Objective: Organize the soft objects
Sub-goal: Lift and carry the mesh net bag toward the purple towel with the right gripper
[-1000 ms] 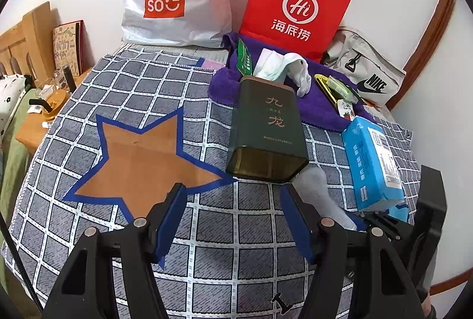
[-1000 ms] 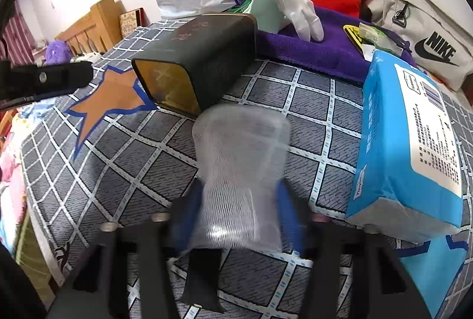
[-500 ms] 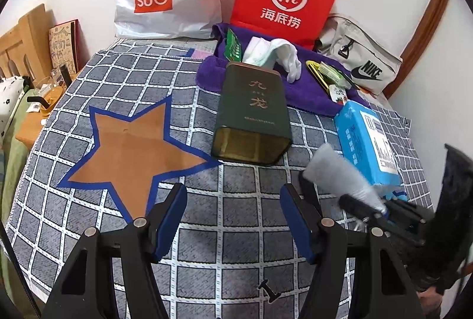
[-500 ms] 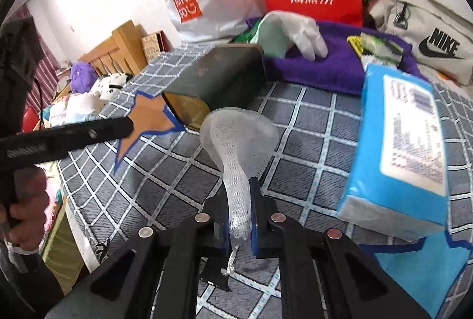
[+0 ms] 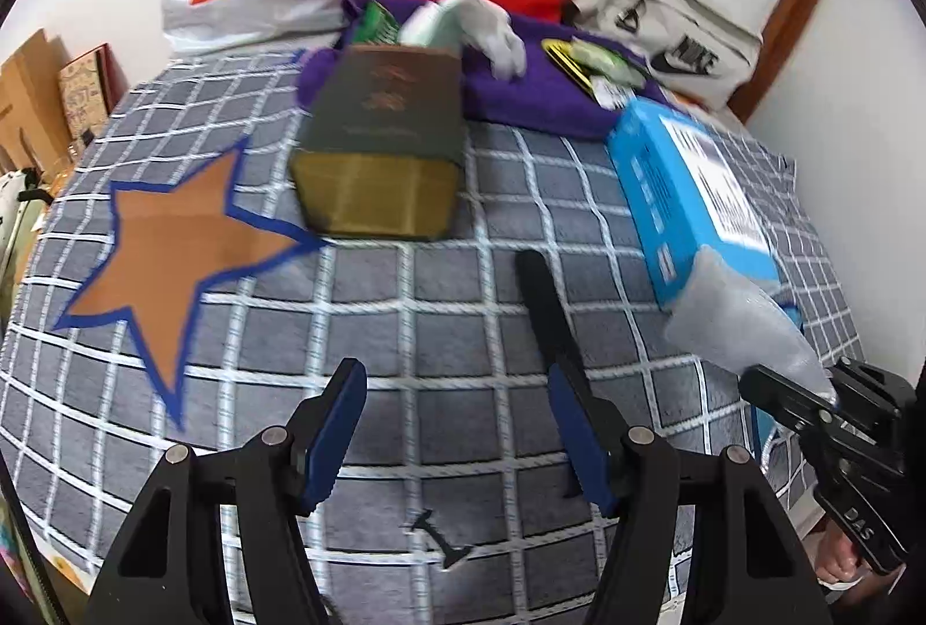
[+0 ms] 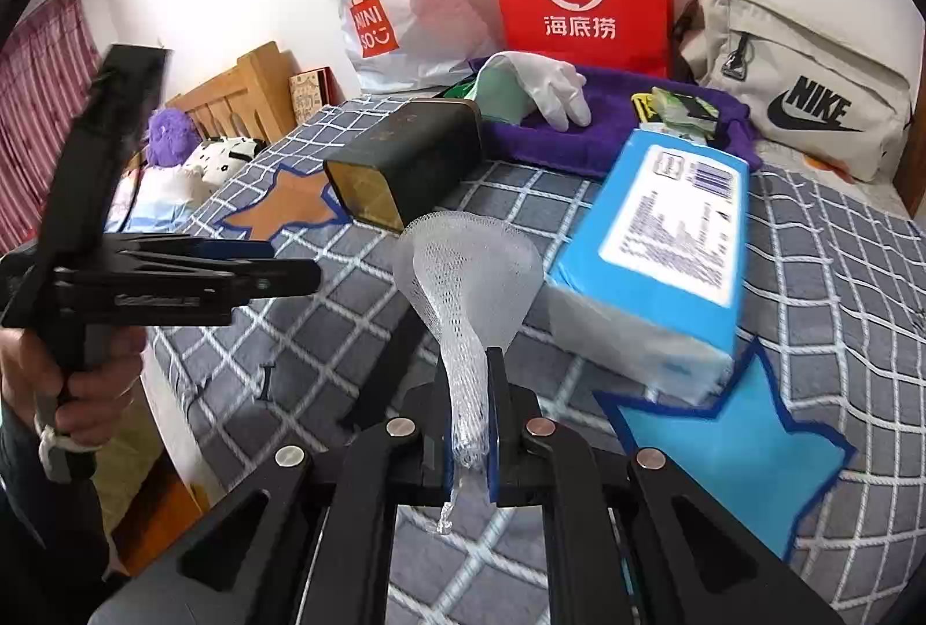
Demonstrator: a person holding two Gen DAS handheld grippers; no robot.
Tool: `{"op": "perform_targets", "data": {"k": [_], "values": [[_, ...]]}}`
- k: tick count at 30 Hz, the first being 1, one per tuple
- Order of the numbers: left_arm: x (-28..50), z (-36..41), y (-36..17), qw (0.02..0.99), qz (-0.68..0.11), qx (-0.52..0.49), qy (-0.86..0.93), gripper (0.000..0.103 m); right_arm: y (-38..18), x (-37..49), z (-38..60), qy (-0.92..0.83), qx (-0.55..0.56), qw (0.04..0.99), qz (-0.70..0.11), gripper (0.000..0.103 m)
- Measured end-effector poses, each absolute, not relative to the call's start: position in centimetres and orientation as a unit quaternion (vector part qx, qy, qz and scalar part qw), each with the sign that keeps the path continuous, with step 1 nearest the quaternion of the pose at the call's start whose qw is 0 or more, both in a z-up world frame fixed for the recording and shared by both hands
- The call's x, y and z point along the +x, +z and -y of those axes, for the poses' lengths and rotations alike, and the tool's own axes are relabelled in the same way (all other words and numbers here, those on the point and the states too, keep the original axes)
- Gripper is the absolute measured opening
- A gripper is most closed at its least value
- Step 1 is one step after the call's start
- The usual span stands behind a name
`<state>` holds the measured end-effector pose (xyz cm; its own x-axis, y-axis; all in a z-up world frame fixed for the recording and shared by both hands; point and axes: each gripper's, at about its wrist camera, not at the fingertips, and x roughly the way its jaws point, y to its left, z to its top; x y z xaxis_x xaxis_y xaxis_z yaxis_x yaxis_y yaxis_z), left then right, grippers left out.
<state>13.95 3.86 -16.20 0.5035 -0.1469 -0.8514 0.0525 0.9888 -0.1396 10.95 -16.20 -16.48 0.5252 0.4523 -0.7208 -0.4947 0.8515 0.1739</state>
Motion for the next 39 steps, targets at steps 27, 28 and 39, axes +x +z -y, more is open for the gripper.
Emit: {"op": "perform_targets", "data": {"k": [27, 28, 39], "values": [[14.9, -0.5, -19.2, 0.854, -0.517, 0.03, -0.048, 0.067, -19.8, 9.9, 22.0, 0.231, -0.002, 0.875, -0.425, 0.008], [14.9, -0.4, -19.3, 0.854, -0.516, 0.033, -0.051, 0.066, -19.9, 9.9, 21.9, 0.232, 0.0, 0.874, -0.426, 0.008], [15.6, 2.2, -19.2, 0.861, -0.497, 0.056, -0.09, 0.021, -20.4, 9.9, 21.9, 0.232, 0.01, 0.871, -0.432, 0.008]]}}
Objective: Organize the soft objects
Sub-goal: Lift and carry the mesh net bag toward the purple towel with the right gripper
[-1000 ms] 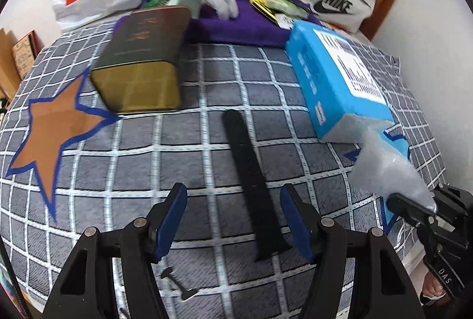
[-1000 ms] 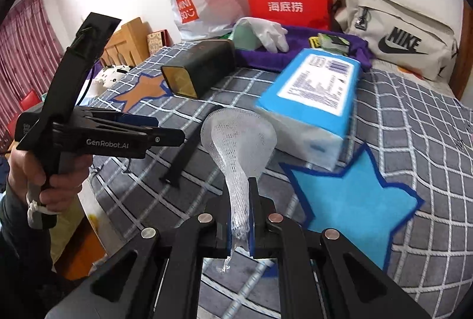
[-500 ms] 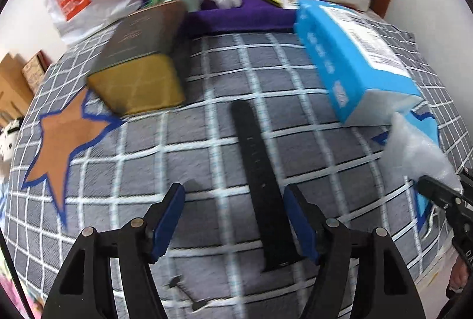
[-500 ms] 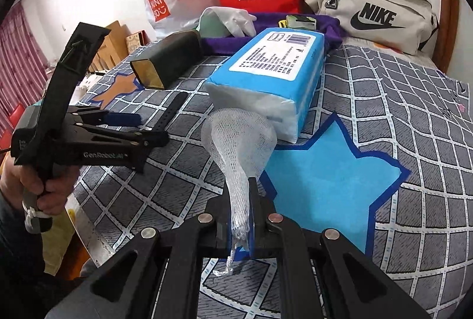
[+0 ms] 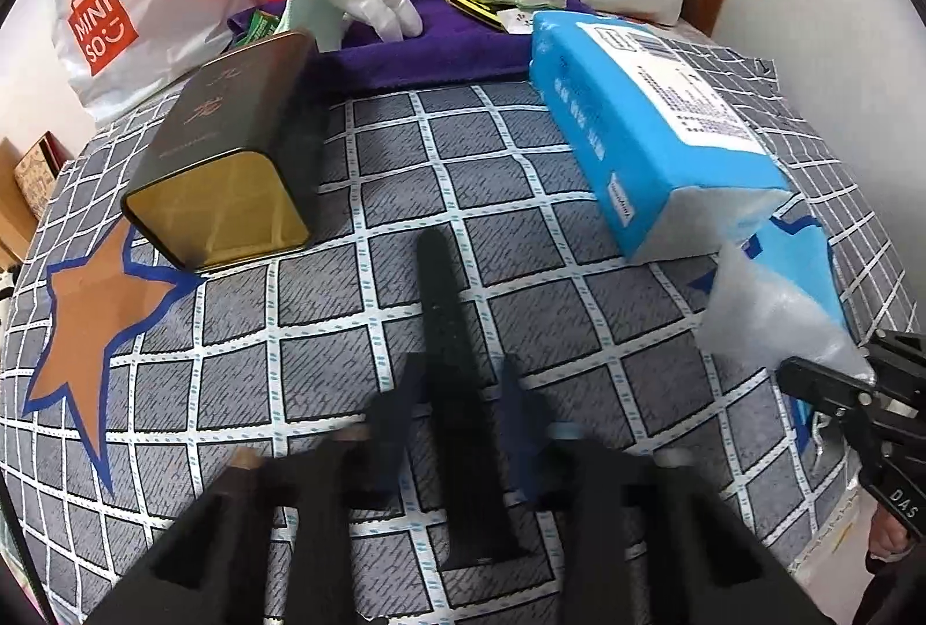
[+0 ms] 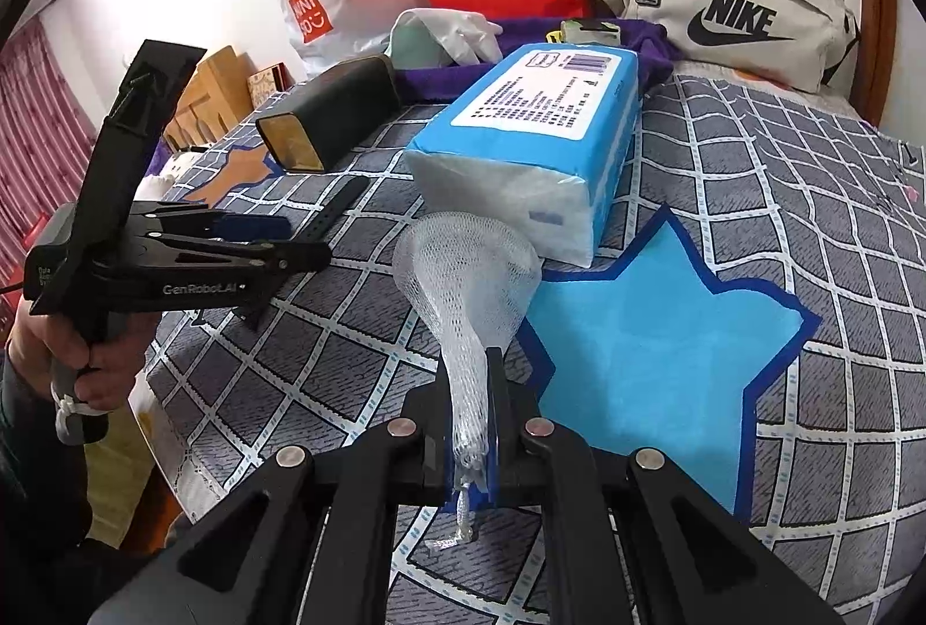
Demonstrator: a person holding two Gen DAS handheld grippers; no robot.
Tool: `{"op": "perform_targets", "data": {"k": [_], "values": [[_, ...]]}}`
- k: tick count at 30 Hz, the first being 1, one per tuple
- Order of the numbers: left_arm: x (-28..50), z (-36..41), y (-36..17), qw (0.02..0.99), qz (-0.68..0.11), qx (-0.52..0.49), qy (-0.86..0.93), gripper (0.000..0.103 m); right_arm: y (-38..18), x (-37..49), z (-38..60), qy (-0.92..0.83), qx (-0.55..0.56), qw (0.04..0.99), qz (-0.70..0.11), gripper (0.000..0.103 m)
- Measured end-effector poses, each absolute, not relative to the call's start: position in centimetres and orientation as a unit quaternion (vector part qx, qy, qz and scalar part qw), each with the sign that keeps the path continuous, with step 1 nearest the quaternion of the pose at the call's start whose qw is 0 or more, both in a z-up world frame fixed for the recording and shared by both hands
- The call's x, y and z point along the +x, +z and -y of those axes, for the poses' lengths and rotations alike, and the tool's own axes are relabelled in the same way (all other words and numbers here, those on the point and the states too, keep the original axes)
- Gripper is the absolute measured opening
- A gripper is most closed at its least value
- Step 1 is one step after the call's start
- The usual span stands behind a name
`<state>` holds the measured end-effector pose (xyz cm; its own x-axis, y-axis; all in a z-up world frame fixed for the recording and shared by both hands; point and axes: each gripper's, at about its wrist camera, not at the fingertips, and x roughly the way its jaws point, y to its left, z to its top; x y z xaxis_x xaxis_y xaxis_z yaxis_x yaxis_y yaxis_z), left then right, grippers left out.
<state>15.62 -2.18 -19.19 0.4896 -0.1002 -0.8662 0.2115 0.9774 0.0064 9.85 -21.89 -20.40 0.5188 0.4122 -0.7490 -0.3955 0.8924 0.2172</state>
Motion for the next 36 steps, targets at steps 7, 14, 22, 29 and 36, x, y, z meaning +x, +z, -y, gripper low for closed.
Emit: {"op": "perform_targets", "data": {"k": [7, 14, 22, 29, 36], "values": [[15.6, 2.1, -19.2, 0.862, -0.496, 0.042, -0.096, 0.026, -20.8, 10.0, 22.0, 0.233, 0.014, 0.869, -0.436, 0.008], [15.8, 2.5, -19.5, 0.867, -0.486, 0.058, -0.095, 0.02, -21.3, 10.5, 21.9, 0.228, 0.014, 0.867, -0.443, 0.008], [15.2, 1.6, -17.6, 0.868, -0.485, 0.027, -0.104, 0.019, -19.6, 9.7, 21.7, 0.232, 0.003, 0.873, -0.429, 0.006], [14.8, 0.5, -14.6, 0.882, -0.46, 0.005, -0.103, 0.019, -16.7, 9.1, 21.4, 0.25, 0.0, 0.879, -0.405, 0.005], [14.9, -0.2, -11.7, 0.894, -0.437, -0.004, -0.099, 0.019, -14.0, 9.7, 20.9, 0.247, -0.008, 0.889, -0.386, 0.005]]}}
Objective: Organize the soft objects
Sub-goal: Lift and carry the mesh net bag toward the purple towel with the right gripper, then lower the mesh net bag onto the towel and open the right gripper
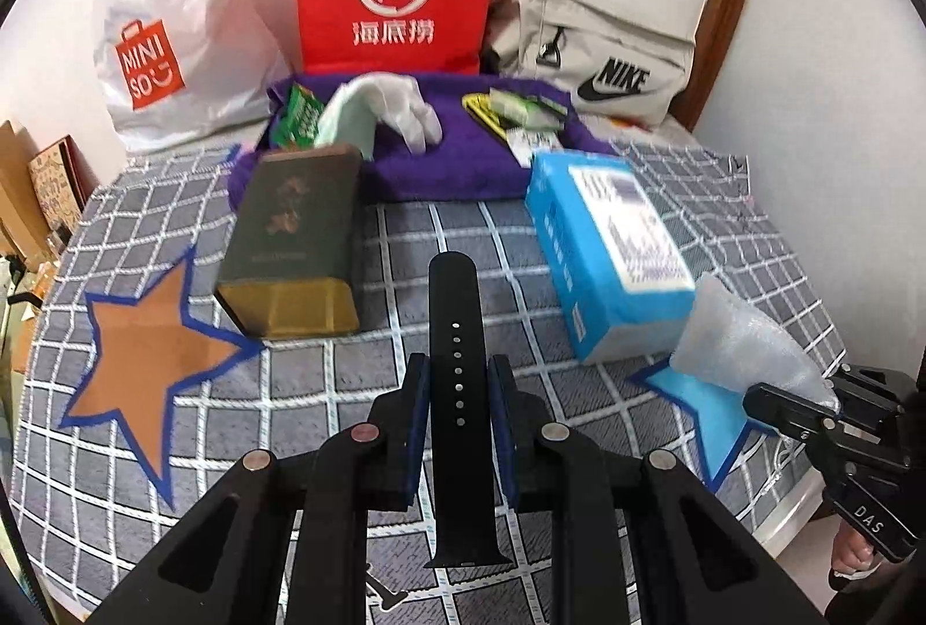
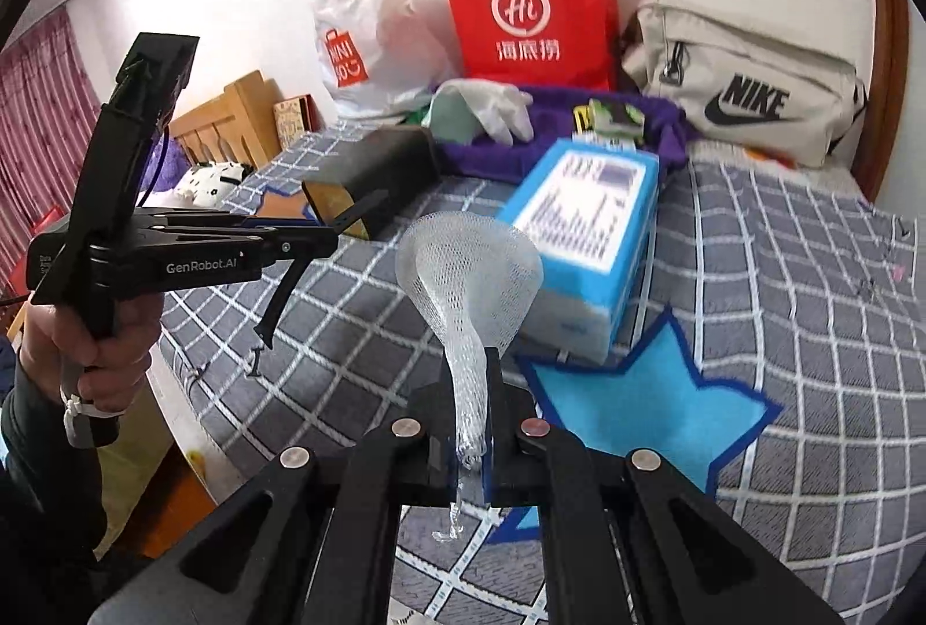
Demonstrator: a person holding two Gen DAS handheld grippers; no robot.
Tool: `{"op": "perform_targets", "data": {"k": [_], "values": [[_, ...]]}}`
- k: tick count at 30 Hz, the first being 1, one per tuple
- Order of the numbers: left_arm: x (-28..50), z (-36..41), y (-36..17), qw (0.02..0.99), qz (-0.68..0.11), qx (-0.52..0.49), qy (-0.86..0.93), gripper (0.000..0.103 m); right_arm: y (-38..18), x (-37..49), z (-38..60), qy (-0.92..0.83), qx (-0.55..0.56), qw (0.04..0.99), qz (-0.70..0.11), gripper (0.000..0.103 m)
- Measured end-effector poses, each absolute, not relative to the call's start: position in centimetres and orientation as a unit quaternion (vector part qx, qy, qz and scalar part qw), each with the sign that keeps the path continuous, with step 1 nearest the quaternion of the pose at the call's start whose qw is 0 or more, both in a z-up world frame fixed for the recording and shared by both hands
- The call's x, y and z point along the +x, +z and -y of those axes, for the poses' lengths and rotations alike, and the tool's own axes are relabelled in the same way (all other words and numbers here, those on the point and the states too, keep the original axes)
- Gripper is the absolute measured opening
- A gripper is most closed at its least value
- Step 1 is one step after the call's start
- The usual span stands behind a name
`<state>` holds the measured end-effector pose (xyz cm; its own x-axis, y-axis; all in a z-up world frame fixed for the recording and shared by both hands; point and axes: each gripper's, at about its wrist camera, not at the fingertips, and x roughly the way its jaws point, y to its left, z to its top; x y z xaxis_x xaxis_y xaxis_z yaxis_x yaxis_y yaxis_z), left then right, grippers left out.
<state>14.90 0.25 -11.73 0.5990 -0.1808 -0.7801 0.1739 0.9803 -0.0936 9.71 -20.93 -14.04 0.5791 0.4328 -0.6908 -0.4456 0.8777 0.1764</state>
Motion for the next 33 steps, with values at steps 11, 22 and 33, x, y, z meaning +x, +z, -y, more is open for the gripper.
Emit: {"op": "perform_targets", "data": {"k": [11, 22, 33], "values": [[16.1, -1.0, -8.3, 0.907, -0.41, -0.012, -0.093, 0.02, -10.9, 12.1, 20.4, 0.237, -0.006, 0.898, -0.37, 0.005], [18.3, -1.5, -5.5, 0.918, -0.388, -0.009, -0.086, 0.02, -8.1, 15.2, 19.8, 0.237, -0.008, 0.908, -0.346, 0.005], [20.1, -2.8, -3.3, 0.926, -0.369, -0.013, -0.076, 0.02, -6.3, 18.2, 19.5, 0.231, -0.005, 0.915, -0.332, 0.005]]}}
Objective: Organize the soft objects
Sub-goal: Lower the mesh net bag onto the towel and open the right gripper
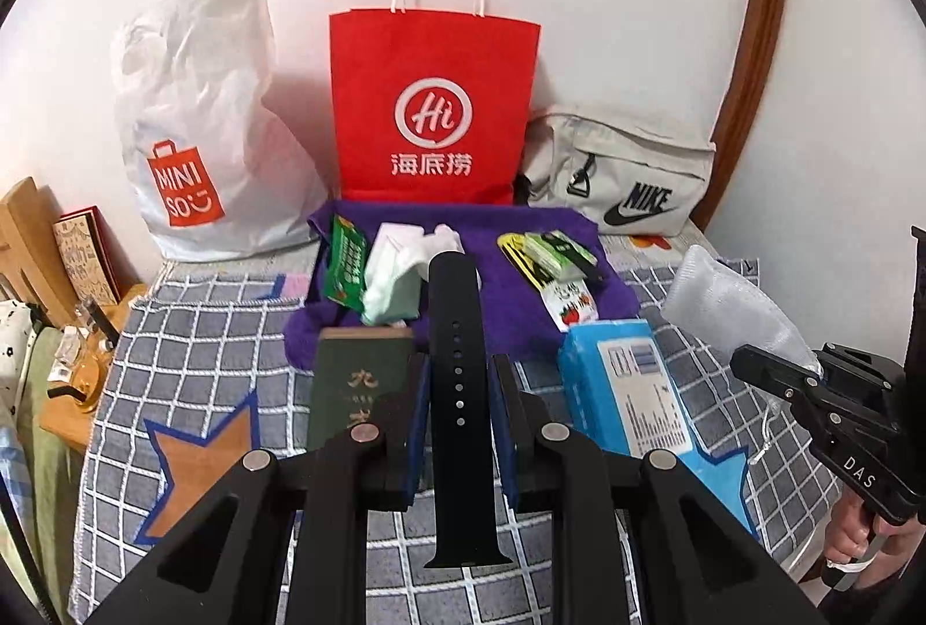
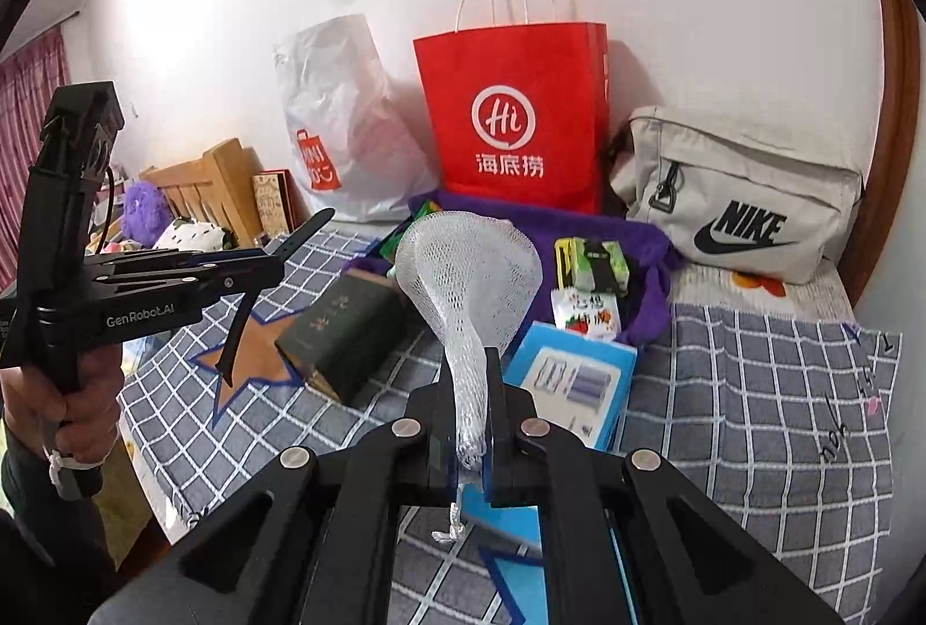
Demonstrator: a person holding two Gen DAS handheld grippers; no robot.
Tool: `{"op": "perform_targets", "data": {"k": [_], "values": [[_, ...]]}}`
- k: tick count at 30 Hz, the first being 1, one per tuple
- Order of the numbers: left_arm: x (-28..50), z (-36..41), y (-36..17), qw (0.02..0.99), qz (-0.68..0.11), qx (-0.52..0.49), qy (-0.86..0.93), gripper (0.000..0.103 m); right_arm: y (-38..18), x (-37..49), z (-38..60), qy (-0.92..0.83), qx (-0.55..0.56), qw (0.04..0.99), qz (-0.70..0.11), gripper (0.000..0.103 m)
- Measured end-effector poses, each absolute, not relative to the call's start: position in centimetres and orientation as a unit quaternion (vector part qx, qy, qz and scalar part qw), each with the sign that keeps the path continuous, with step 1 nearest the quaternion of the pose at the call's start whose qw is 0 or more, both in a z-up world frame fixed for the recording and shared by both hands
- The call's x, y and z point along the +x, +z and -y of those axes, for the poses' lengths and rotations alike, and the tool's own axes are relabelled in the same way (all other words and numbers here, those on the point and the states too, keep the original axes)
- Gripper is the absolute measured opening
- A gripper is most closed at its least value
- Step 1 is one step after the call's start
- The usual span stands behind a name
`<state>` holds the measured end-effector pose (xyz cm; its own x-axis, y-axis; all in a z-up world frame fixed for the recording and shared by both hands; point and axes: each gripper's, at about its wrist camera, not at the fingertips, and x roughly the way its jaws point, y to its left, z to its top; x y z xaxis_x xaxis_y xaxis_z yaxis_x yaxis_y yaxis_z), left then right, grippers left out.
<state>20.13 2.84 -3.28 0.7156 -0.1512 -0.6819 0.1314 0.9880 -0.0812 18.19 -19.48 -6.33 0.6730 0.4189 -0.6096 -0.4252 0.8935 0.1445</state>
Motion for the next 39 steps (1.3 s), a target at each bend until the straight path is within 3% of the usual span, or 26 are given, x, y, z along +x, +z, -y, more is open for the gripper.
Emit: {"op": "perform_targets", "data": {"k": [39], "values": [[32.0, -7.4, -3.7, 0.926, -0.372, -0.032, -0.047, 0.02, -6.8, 32.1, 17.5, 0.21, -0.003, 0.916, -0.341, 0.006]]}}
